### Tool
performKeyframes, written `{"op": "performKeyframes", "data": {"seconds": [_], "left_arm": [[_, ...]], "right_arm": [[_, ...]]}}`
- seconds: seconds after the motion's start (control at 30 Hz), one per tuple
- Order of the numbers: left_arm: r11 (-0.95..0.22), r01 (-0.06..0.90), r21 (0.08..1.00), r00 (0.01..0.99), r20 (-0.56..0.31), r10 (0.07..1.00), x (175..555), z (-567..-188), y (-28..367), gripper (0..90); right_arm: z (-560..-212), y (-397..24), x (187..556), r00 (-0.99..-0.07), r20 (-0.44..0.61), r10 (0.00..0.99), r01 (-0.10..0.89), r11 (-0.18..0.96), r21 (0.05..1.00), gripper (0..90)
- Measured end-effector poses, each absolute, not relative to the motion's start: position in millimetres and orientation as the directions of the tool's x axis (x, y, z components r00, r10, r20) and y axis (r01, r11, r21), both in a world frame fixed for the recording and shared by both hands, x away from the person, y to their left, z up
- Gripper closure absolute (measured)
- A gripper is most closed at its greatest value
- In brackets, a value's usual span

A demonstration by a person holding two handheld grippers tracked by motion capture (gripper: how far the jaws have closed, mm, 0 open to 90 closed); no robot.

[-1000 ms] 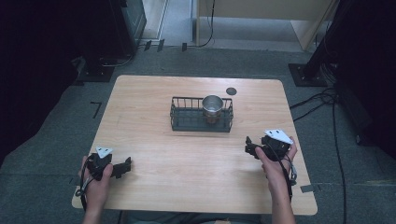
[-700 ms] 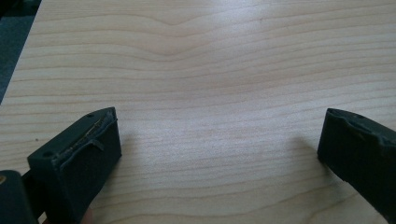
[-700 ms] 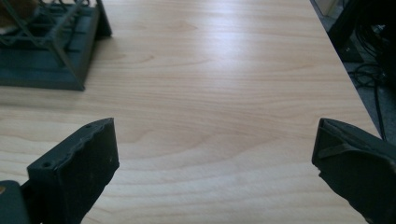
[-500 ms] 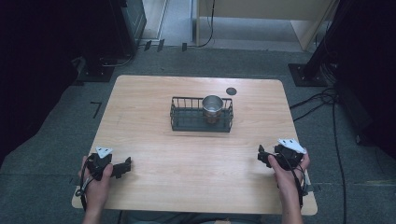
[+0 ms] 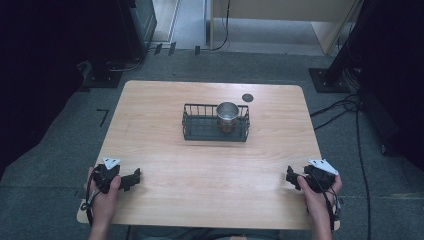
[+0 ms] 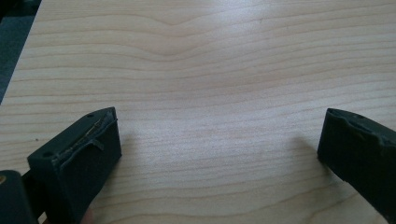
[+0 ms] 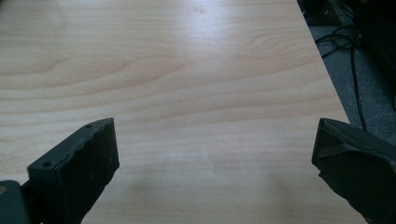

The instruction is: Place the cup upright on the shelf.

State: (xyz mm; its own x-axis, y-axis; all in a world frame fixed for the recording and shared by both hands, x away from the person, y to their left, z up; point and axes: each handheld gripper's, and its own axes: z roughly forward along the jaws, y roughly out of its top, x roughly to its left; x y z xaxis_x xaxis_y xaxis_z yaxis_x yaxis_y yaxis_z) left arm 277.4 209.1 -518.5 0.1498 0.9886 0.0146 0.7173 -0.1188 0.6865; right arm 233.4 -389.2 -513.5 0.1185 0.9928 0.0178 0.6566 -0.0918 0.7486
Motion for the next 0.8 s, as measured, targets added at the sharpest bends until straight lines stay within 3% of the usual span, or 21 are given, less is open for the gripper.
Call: {"op": "performKeyframes", "data": {"seconds": [0.8], "left_arm": [[-0.118, 0.717, 0.687, 0.149, 0.014, 0.989, 277, -519, 209, 0.0]], "right_arm": [[-528, -393, 208, 0.081, 0.029, 0.996, 0.696, -0.077, 0.714, 0.1]]}}
